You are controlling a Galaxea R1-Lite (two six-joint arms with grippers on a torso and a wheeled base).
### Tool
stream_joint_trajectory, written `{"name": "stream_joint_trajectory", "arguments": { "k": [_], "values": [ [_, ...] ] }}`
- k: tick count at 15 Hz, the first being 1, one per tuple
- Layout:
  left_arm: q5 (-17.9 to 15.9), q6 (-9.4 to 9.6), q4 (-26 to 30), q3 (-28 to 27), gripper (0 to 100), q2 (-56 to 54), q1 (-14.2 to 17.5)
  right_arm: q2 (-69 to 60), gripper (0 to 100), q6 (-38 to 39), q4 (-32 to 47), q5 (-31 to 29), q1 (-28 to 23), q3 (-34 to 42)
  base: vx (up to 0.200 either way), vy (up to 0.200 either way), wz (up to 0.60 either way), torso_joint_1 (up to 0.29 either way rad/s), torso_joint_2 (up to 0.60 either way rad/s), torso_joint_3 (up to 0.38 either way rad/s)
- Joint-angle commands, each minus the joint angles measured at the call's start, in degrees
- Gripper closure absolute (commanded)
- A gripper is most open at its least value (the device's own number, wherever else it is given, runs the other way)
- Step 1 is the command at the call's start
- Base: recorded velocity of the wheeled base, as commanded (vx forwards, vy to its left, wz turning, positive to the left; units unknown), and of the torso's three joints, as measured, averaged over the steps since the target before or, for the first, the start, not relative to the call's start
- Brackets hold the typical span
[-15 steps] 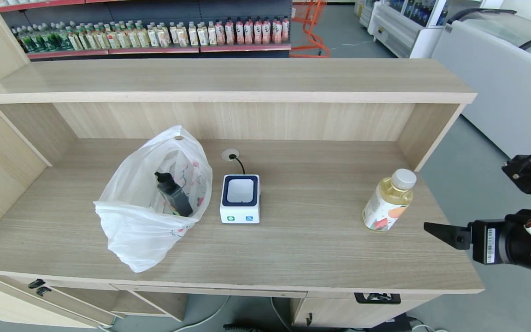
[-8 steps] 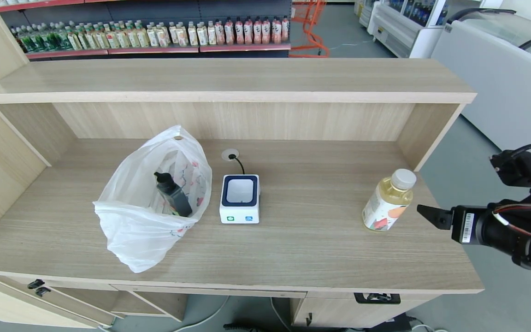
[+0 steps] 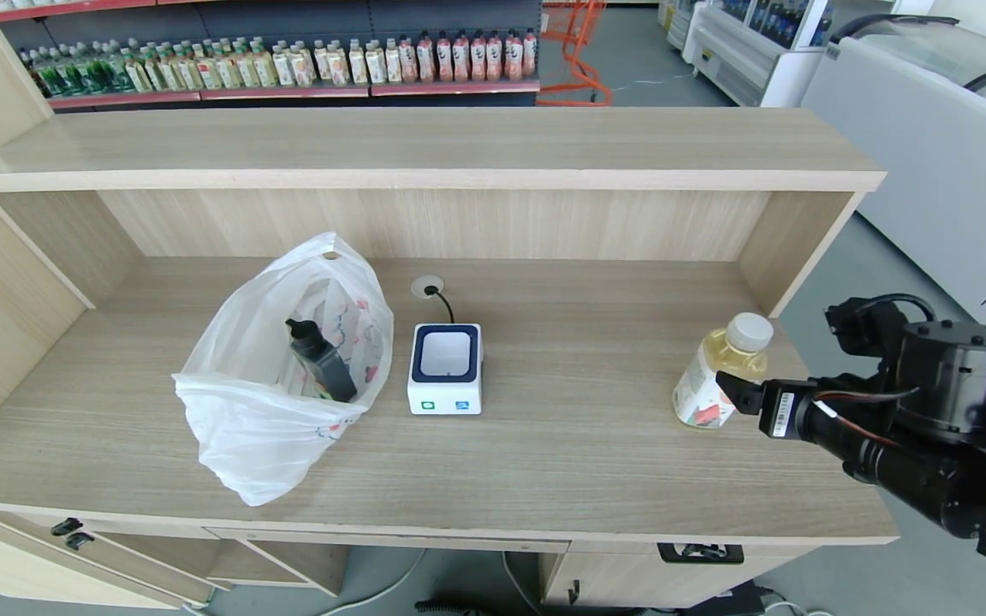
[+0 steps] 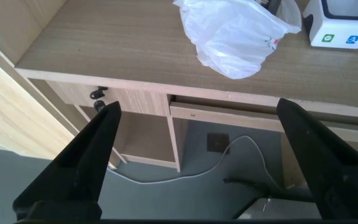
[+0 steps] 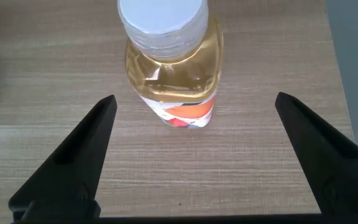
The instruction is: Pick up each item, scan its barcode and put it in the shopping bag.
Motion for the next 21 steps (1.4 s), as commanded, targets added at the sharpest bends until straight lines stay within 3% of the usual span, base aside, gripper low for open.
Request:
{"name": "stream_joint_trajectory", "arguments": {
  "k": [1, 10, 19, 20, 21],
  "values": [
    [0.01, 0.02, 0.0, 0.0, 0, -0.02, -0.04, 5.22, 0, -0.27, -2.66, -0.04, 2.29, -0.04, 0.0, 0.0, 0.0, 0.0, 0.0, 0.0],
    [0.01, 0.02, 0.0, 0.0, 0, -0.02, -0.04, 16.03, 0, -5.36, -15.06, -0.56, 2.46, -3.38, 0.0, 0.0, 0.0, 0.0, 0.0, 0.0],
    [0.01, 0.02, 0.0, 0.0, 0, -0.02, 0.05, 22.97, 0, -7.91, -19.01, -0.3, 2.55, -9.27, 0.0, 0.0, 0.0, 0.0, 0.0, 0.0],
    [0.01, 0.02, 0.0, 0.0, 0, 0.06, 0.05, 23.06, 100, -8.7, -19.1, -0.3, 2.46, -9.8, 0.0, 0.0, 0.0, 0.0, 0.0, 0.0],
    [0.01, 0.02, 0.0, 0.0, 0, -0.02, 0.05, 23.06, 100, -9.76, -19.1, -0.21, 2.38, -10.33, 0.0, 0.0, 0.0, 0.0, 0.0, 0.0]
  ]
}}
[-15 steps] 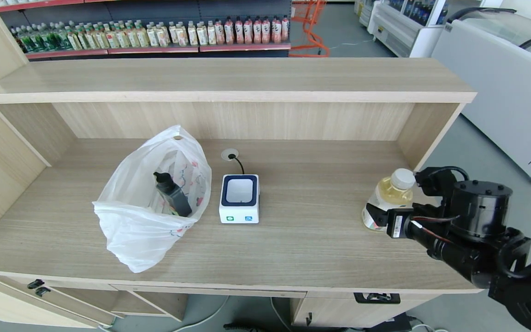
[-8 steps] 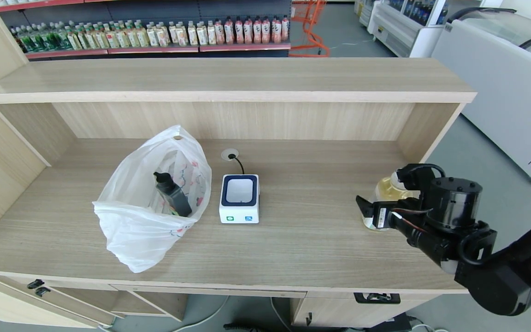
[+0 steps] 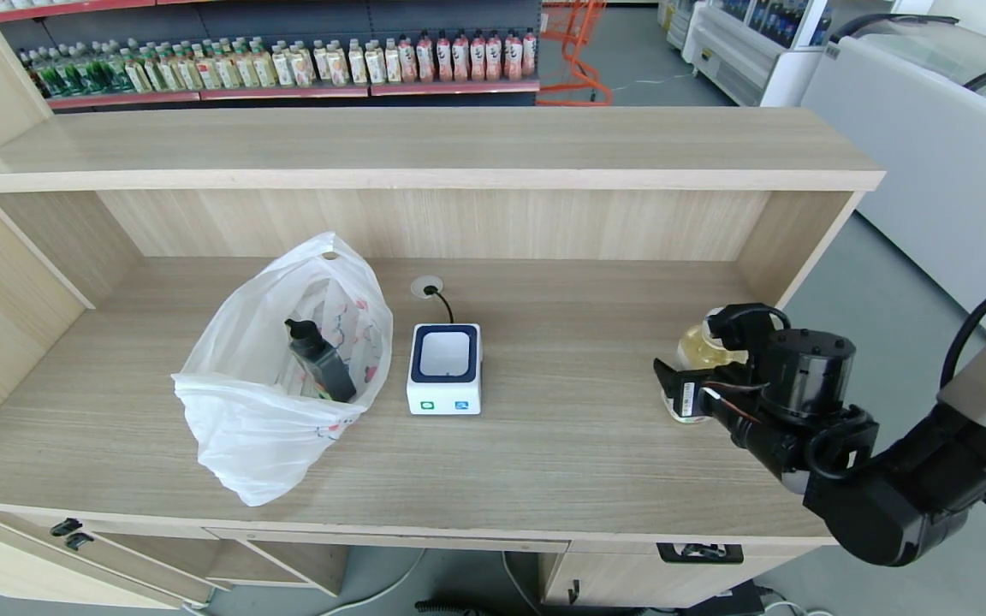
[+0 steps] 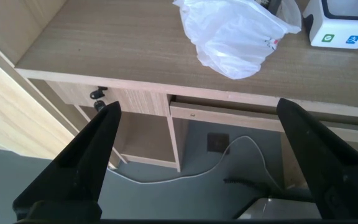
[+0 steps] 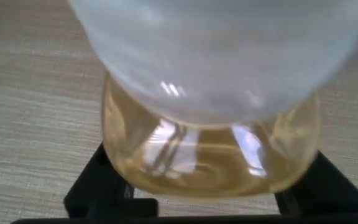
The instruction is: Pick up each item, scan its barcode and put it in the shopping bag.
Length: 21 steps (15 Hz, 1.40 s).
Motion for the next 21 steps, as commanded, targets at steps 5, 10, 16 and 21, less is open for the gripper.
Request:
{"name": "stream_joint_trajectory", "arguments": {
  "k": [5, 10, 16, 21],
  "values": [
    [0.03, -0.01, 0.01, 0.0, 0, -0.02, 0.05, 0.68, 100, -7.08, -0.73, 0.36, -0.43, -0.83, 0.0, 0.0, 0.0, 0.0, 0.0, 0.0],
    [0.03, -0.01, 0.01, 0.0, 0, 0.06, -0.04, -0.9, 100, -5.67, 4.46, 3.08, -2.71, -5.75, 0.0, 0.0, 0.0, 0.0, 0.0, 0.0],
    [0.03, -0.01, 0.01, 0.0, 0, 0.06, -0.04, -24.02, 100, 4.09, 23.36, 37.97, -1.04, -5.92, 0.0, 0.0, 0.0, 0.0, 0.0, 0.0],
    [0.03, -0.01, 0.01, 0.0, 0, -0.02, 0.05, -37.46, 100, 6.99, 41.02, 55.64, 4.76, -6.98, 0.0, 0.0, 0.0, 0.0, 0.0, 0.0]
  ]
}}
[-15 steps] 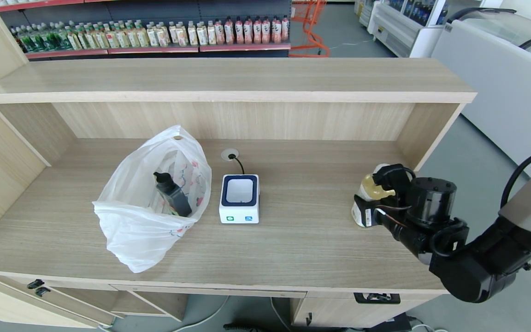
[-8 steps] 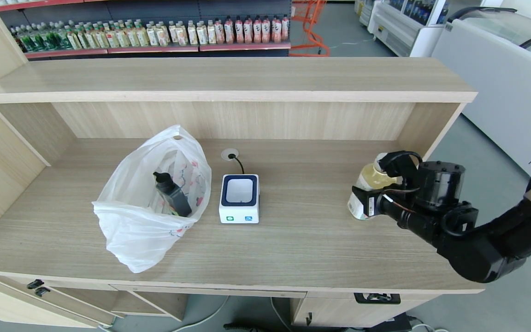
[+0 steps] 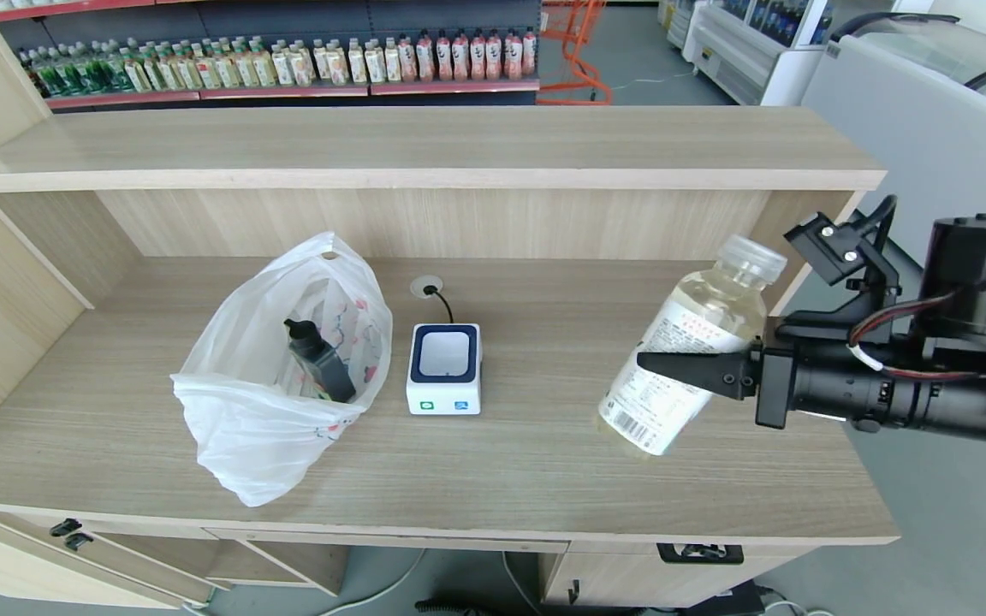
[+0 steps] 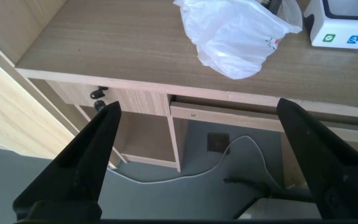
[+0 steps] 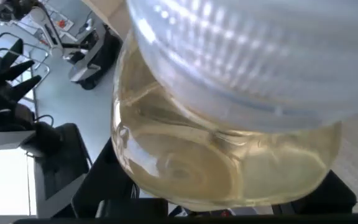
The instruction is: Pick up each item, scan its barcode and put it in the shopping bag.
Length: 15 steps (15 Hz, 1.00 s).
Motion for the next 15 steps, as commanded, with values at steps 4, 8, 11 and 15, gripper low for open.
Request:
{"name": "stream_joint_trajectory", "arguments": {
  "k": [4, 8, 11, 15],
  "values": [
    [0.01, -0.01, 0.01, 0.0, 0, 0.06, -0.04, -12.29, 100, 0.72, 7.09, 4.02, 4.03, -0.62, 0.0, 0.0, 0.0, 0.0, 0.0, 0.0],
    [0.01, -0.01, 0.01, 0.0, 0, -0.02, -0.04, -16.59, 100, -0.51, 15.79, 4.02, 1.66, 2.28, 0.0, 0.0, 0.0, 0.0, 0.0, 0.0],
    [0.01, -0.01, 0.01, 0.0, 0, -0.02, 0.05, -17.73, 100, -4.29, 23.18, 4.11, 0.34, 1.67, 0.0, 0.0, 0.0, 0.0, 0.0, 0.0],
    [0.01, -0.01, 0.01, 0.0, 0, -0.02, 0.05, -15.98, 100, -1.3, 23.0, 10.61, 0.25, -2.2, 0.0, 0.0, 0.0, 0.0, 0.0, 0.0]
  ]
}}
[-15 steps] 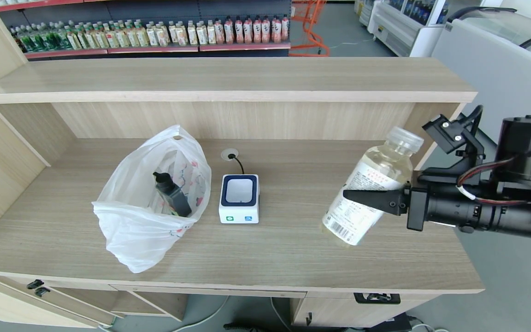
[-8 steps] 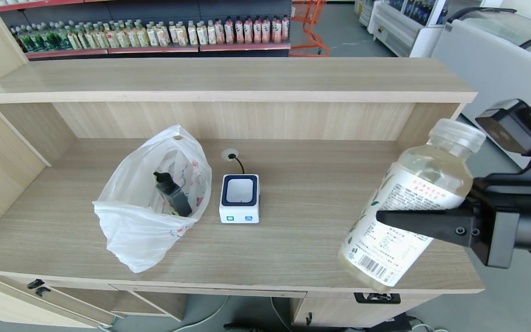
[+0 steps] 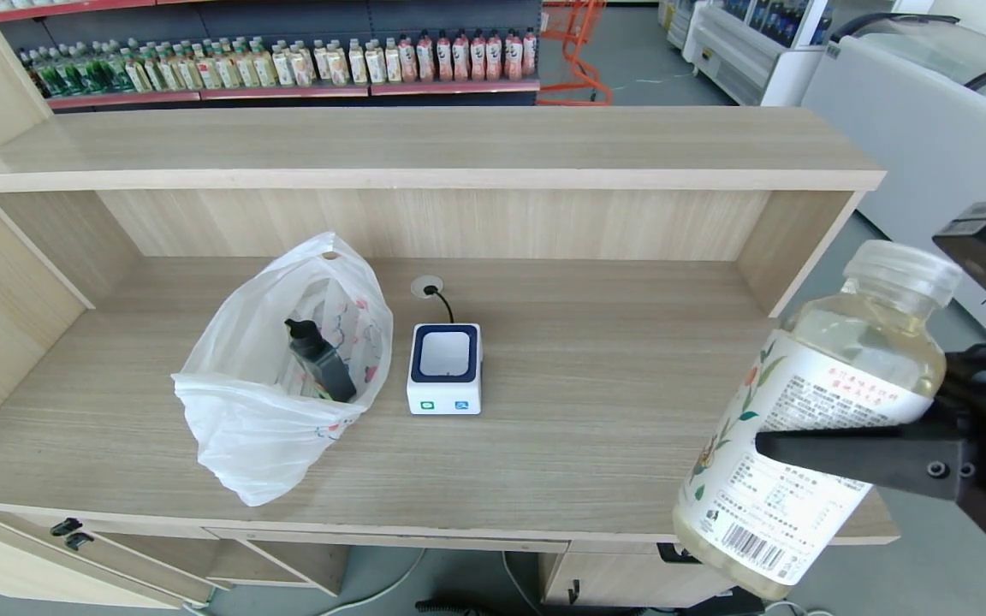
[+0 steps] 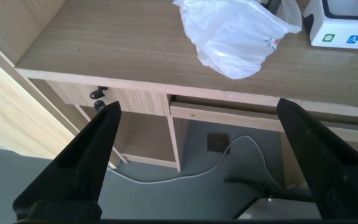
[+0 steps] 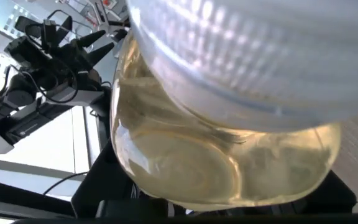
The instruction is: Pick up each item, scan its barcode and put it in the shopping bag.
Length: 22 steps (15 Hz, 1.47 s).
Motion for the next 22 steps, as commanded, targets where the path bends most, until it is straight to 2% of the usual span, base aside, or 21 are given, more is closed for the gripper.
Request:
{"name": "stream_joint_trajectory", "arguments": {
  "k": [1, 10, 13, 22],
  "values": [
    [0.03, -0.01, 0.01, 0.0, 0, 0.06, 0.05, 1.14, 100, 1.29, -0.08, 2.14, -0.01, -1.55, 0.0, 0.0, 0.0, 0.0, 0.0, 0.0],
    [0.03, -0.01, 0.01, 0.0, 0, 0.06, 0.05, 2.9, 100, 2.25, -0.16, 4.07, 0.25, -3.48, 0.0, 0.0, 0.0, 0.0, 0.0, 0.0],
    [0.03, -0.01, 0.01, 0.0, 0, -0.02, 0.05, 2.99, 100, 2.78, -0.25, 7.32, 0.34, -3.39, 0.0, 0.0, 0.0, 0.0, 0.0, 0.0],
    [0.03, -0.01, 0.01, 0.0, 0, -0.02, -0.04, 3.42, 100, 2.43, -0.78, 7.41, 0.69, -3.39, 0.0, 0.0, 0.0, 0.0, 0.0, 0.0]
  ]
}}
